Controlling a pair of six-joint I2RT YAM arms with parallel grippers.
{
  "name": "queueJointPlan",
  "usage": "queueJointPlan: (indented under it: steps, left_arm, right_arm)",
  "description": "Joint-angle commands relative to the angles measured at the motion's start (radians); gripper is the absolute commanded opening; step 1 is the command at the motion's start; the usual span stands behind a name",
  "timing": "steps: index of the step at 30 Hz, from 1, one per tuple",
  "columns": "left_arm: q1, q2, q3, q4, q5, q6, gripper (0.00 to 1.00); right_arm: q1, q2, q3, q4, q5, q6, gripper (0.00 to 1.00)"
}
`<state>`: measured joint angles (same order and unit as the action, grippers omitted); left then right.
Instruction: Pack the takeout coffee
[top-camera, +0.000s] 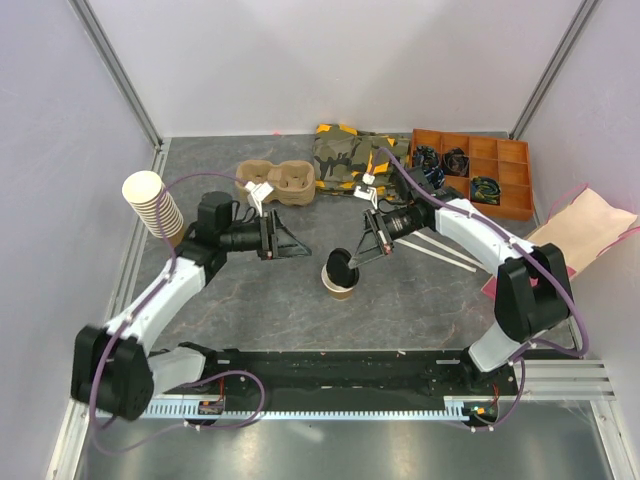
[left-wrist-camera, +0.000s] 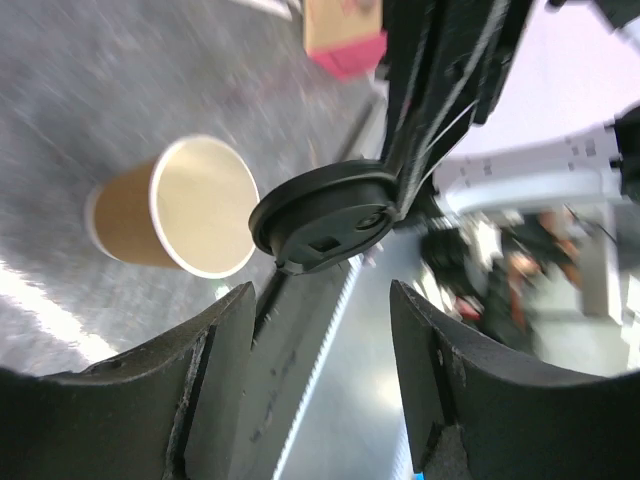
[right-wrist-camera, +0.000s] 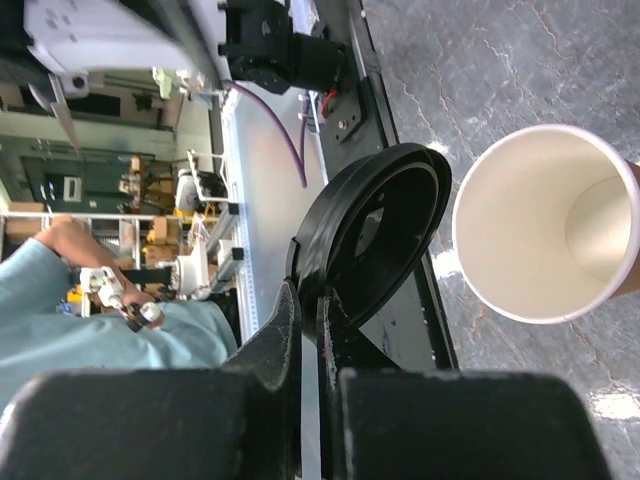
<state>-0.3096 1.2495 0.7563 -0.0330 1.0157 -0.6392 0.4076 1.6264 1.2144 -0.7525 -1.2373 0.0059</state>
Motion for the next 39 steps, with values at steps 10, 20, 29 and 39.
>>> queueJointPlan:
  steps: [10, 20, 29, 39]
  left_arm:
    - [-0.031, -0.242, -0.023, -0.108, -0.299, 0.026, 0.56]
    - [-0.049, -0.202, 0.024, 0.06, -0.289, -0.14, 0.51]
    - [-0.031, -0.225, 0.067, 0.053, -0.293, -0.174, 0.49]
    - [-0.008, -0.203, 0.068, 0.083, -0.307, -0.258, 0.53]
  right_arm:
    - [-0.006, -0.184, -0.174, 0.851, -0.038, 0.673, 0.0]
    - [0.007, -0.212, -0.332, 1.704, 0.11, 1.381, 0.0]
    - [0.008, -0.256, -0.346, 1.507, 0.131, 1.238, 0.0]
    - [0.011, -0.298, -0.363, 1.351, 0.208, 1.056, 0.0]
